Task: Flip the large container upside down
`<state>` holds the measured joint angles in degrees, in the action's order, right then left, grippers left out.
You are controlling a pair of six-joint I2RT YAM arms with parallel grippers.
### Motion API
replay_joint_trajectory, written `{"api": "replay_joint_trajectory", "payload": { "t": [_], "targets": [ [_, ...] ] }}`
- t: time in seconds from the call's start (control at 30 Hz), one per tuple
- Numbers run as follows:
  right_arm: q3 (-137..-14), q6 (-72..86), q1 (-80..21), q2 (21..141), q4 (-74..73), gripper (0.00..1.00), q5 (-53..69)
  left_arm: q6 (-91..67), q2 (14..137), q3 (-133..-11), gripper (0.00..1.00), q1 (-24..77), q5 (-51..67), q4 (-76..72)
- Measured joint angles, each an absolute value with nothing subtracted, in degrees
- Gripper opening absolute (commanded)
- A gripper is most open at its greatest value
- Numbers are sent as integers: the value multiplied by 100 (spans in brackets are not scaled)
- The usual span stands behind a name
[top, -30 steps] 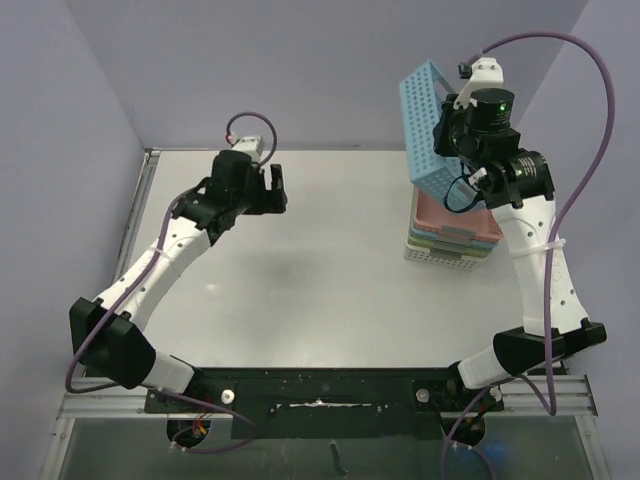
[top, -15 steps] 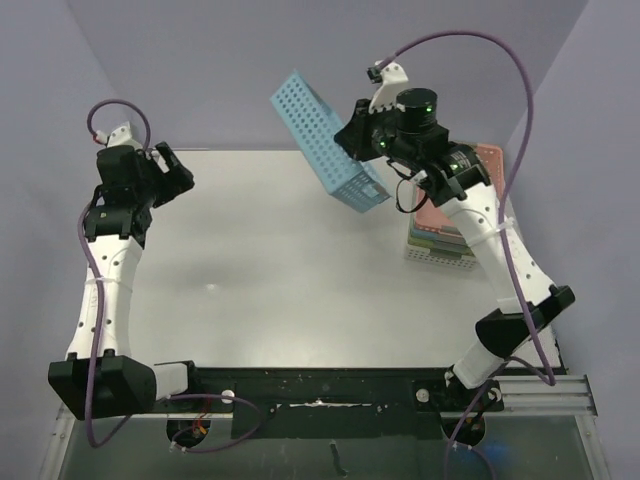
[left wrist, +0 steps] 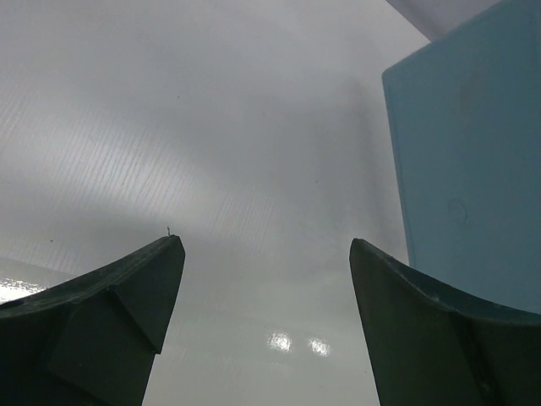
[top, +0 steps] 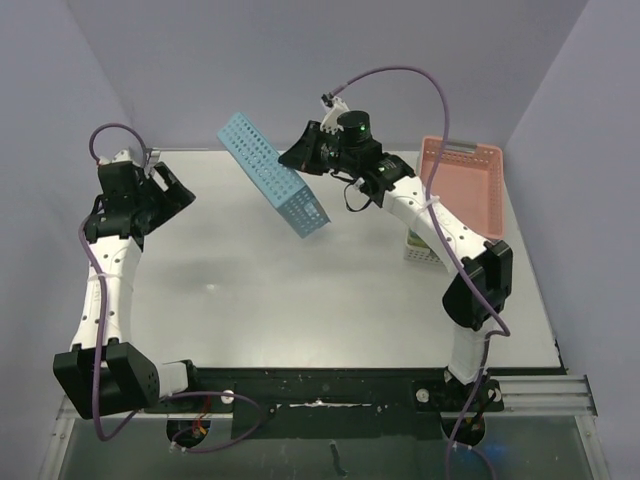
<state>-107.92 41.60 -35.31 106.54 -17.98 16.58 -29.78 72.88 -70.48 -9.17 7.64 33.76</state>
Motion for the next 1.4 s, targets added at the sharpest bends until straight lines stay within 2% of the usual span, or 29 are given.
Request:
{"api": "replay_joint_trajectory", "payload": {
  "t": [0.23, 0.43, 0.6, 0.83, 0.87, 0.97, 1.07, 1.2, 1.4],
  "targets": [
    [-11166, 5360, -3645, 11771, -895, 0, 2025, -2985, 7288, -7319, 80, -921, 753, 3448],
    [-10980, 6602, -3756, 12276, 115, 0, 2722, -2976, 7288, -7496, 80, -921, 805, 3452],
    [-10145, 7406, -3677, 12202, 1131, 0, 3046, -2974, 7301, -7505, 80, -921, 1151, 3426],
    [-8619, 7854, -3127, 11745, 1398, 0, 2958, -2912, 7308, -7505, 80, -921, 1544, 3398],
    [-8412, 7924, -3041, 11636, 1406, 8, 2897, -2908, 7308, -7505, 80, -921, 1581, 3389],
    [-8136, 7994, -2792, 11356, 1192, 44, 2668, -2886, 7308, -7505, 80, -919, 1706, 3354],
    [-8136, 7811, -2705, 11148, 746, 66, 2340, -2858, 7310, -7500, 80, -904, 1828, 3317],
    [-8134, 7454, -2703, 10899, 231, 76, 2018, -2825, 7328, -7435, 80, -854, 2018, 3232],
    [-8409, 6541, -2703, 10606, -692, 79, 1520, -2775, 7566, -7384, 79, -661, 2235, 3138]
  ]
}}
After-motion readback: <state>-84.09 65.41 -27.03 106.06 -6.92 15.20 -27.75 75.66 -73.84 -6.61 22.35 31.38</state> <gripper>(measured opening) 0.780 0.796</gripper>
